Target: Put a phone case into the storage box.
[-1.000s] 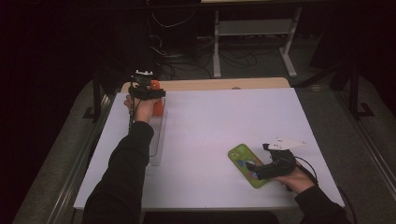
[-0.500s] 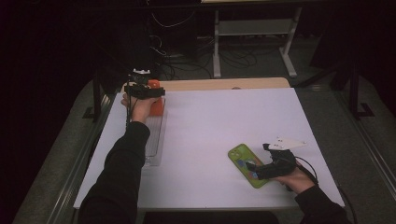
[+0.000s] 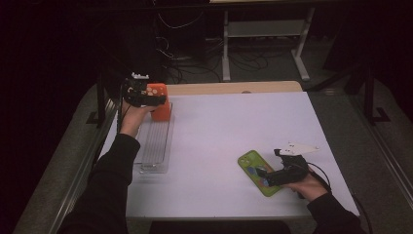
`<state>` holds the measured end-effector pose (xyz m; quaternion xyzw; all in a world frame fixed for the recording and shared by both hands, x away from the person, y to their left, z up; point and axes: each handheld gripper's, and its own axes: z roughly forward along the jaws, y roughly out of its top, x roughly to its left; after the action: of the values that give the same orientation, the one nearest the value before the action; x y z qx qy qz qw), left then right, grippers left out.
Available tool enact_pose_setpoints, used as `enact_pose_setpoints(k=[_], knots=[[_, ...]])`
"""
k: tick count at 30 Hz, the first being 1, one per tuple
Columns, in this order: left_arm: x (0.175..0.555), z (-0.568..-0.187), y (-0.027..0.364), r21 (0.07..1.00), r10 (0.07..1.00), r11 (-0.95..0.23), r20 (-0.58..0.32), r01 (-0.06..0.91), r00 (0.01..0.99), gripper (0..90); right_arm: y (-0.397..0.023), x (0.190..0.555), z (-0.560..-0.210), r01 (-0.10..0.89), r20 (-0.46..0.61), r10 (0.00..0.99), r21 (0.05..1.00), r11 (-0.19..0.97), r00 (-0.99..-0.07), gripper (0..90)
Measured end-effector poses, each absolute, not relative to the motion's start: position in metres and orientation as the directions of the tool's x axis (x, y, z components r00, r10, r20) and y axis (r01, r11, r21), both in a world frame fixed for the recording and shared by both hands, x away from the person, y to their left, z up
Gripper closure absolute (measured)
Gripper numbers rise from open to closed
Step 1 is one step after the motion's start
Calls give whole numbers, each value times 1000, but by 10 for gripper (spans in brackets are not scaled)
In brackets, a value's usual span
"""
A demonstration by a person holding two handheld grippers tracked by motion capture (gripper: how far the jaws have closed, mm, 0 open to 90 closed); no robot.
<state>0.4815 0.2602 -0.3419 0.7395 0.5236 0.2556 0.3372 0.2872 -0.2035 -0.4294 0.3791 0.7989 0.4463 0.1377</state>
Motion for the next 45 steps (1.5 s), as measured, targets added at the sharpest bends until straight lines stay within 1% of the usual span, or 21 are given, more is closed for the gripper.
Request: enact_pose_setpoints(k=[5,6,11,17,23,24,27,29,33,40,43,45], knots=[[458,-338,261,768,918,-249,-6,590,396,0,-203,287,-429,482,116,728,817,317,-676,0],[452,-336,260,760,905,-274,-2,589,425,0,-203,287,-429,480,114,727,818,318,-677,0],[427,-332,253,759,855,-329,-15,563,519,0,-201,287,-429,476,109,725,818,323,-680,0],[403,-332,237,773,787,-362,-48,522,616,0,-199,287,-428,476,106,723,816,329,-682,0],[385,-335,218,774,714,-421,-40,474,699,0,-200,286,-428,471,98,724,817,334,-683,0],[380,-336,212,778,708,-405,-64,479,703,0,-200,285,-428,471,97,724,816,335,-683,0],[373,-340,203,783,677,-422,-63,456,734,0,-200,285,-428,470,96,723,817,335,-684,0],[369,-343,195,791,658,-416,-80,449,749,0,-200,286,-428,470,97,723,817,334,-684,0],[361,-348,183,787,611,-450,-72,421,788,0,-199,286,-428,476,101,723,812,337,-683,0],[344,-363,164,794,558,-466,-77,389,826,0,-199,287,-427,477,90,725,807,349,-683,0],[339,-369,159,787,533,-497,-56,366,844,0,-199,287,-426,480,90,727,804,351,-681,0],[335,-375,154,790,525,-495,-58,360,849,0,-199,287,-426,486,89,730,800,353,-677,0]])
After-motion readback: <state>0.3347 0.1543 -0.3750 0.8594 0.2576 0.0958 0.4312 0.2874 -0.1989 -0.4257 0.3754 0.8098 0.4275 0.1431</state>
